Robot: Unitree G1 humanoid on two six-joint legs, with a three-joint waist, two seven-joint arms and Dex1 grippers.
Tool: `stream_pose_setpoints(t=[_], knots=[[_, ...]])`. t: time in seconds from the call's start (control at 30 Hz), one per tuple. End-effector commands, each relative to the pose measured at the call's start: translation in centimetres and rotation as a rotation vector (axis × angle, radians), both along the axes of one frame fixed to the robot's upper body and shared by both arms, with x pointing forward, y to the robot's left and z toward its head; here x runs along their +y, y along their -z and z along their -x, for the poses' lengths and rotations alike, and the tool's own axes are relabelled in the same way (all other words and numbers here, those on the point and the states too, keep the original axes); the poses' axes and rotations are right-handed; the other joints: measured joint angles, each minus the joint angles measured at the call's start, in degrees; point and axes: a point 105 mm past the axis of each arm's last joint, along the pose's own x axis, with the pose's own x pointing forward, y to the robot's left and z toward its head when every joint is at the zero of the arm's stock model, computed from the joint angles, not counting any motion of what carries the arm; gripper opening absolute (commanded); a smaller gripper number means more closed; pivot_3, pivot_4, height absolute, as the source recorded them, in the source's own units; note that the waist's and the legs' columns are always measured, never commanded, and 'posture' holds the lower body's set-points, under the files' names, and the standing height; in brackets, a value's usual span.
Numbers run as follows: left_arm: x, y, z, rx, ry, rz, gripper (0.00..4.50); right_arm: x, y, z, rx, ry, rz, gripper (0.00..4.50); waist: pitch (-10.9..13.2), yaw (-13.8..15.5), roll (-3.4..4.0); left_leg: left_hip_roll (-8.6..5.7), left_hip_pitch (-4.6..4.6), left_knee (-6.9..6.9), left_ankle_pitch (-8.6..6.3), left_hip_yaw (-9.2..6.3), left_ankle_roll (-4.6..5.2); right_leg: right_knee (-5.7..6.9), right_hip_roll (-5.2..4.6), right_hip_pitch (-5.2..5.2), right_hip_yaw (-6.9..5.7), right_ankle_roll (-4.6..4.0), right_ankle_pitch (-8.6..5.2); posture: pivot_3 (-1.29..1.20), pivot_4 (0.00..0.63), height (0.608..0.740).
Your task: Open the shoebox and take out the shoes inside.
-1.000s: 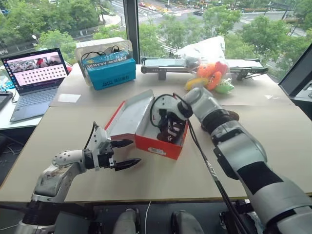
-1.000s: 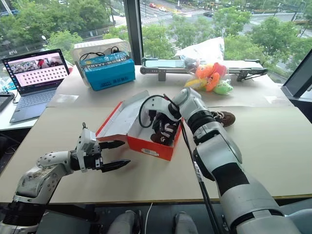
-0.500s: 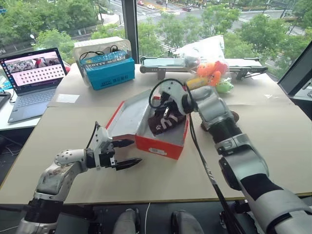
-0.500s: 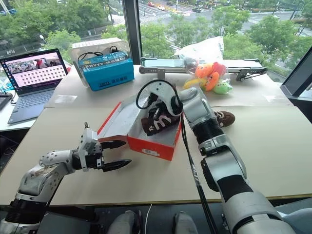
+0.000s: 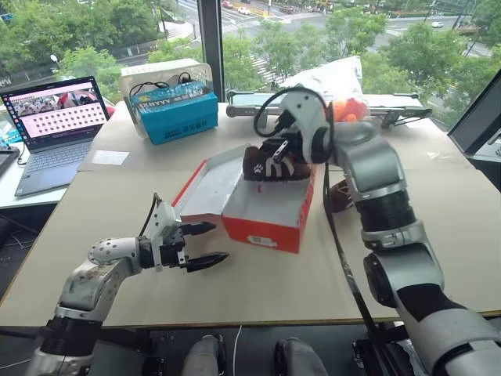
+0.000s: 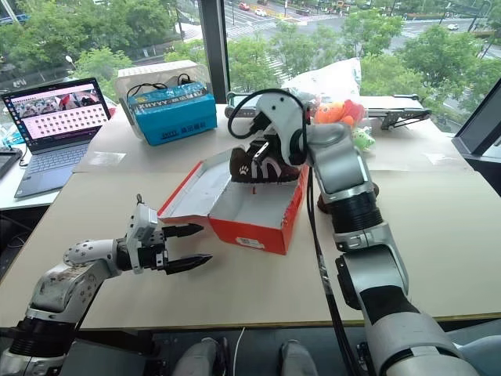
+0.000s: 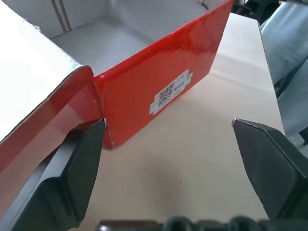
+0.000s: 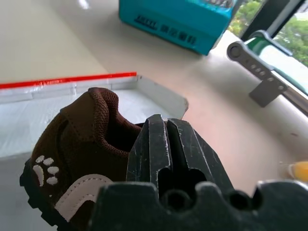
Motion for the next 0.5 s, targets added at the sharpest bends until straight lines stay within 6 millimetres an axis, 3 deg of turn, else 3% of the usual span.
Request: stream_pose_setpoints(t=[0.03,0.23,0.5], knots=[[-0.2,-0.7,-0.1,-0.043,0.019,0.001,4.5,-1.2,-4.6,1.2,-0.121,0.042,-0.11,0.03,0.0,-0.01,0.0,0.0,0.0,0.0,0.0,0.0,0.0,-0.02,0.0,0.01,0.0,0.0,0.0,0.0,0.15,0.736],[-0.3,-0.7,-0.2,-0.045,0.025,0.004,4.5,-4.9,-6.0,0.6,-0.153,0.191,-0.213,0.03,0.03,0.06,0.02,-0.01,0.0,0.0,0.0,0.0,0.0,-0.02,0.0,0.01,0.0,0.03,0.0,0.0,0.15,0.736],[-0.3,-0.7,-0.4,-0.049,0.025,-0.003,4.5,-5.2,-2.6,-0.6,-0.069,0.239,-0.256,0.03,0.04,-0.1,0.03,-0.02,0.02,-0.01,0.0,0.0,0.0,-0.03,0.03,0.04,-0.01,0.17,-0.08,0.0,0.15,0.736]])
